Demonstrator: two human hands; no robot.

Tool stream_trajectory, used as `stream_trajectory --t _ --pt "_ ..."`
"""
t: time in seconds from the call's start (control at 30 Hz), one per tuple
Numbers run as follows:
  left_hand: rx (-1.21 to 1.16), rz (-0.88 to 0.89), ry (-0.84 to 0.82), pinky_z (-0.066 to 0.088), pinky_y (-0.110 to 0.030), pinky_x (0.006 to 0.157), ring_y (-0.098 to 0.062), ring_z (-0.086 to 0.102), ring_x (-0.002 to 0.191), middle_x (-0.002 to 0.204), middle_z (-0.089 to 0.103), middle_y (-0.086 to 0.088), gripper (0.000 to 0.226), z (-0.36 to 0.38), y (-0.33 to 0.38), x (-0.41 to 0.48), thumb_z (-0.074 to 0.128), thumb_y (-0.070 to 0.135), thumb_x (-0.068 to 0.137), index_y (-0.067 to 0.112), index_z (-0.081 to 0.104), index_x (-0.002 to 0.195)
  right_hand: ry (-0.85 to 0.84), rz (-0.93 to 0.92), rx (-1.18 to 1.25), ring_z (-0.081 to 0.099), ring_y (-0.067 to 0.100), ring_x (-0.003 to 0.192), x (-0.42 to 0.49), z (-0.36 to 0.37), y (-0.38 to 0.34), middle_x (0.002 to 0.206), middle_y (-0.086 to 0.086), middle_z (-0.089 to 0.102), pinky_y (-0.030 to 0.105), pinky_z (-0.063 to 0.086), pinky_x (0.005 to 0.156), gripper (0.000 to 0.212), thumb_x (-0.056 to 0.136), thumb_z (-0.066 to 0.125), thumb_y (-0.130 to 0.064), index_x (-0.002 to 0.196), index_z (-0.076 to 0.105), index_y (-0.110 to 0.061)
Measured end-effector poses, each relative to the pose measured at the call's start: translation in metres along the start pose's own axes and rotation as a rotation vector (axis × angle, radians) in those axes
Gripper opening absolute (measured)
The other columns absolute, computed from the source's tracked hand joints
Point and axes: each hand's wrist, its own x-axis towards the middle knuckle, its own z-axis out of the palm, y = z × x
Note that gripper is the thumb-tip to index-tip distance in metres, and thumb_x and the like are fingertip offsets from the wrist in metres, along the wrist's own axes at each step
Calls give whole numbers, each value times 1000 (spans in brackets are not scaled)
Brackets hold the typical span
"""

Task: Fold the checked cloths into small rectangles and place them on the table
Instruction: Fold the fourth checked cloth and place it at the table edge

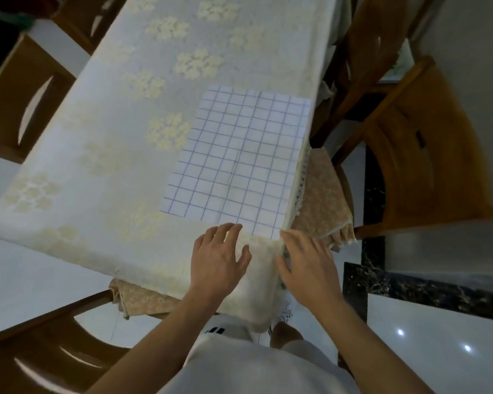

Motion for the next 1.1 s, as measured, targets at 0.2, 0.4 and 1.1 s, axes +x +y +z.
stream_trajectory --t 0.2,0.4,1.1 --pt "66 -54 39 48 -41 94 -25 62 111 122 68 -3 42 -1 -23 15 52 41 90 17 64 123 -41 -119 -42 54 26 124 34 -3 6 135 7 58 47 48 101 50 93 55 -40 138 53 -18" --pt "107 143 34 48 -43 94 -27 62 112 124 67 -7 45 8 -76 40 56 38 88 12 64 125 -49 -183 -67 56 24 119 65 20 -3 130 7 61 44 46 101 50 92 48 -41 133 60 -16" --pt "-11 913 -32 48 -47 101 -33 56 127 136 59 -16 39 74 -169 117 57 20 98 0 60 131 -11 -234 -268 23 25 150 100 113 -57 161 9 30 48 26 120 57 105 36 -41 153 34 -8"
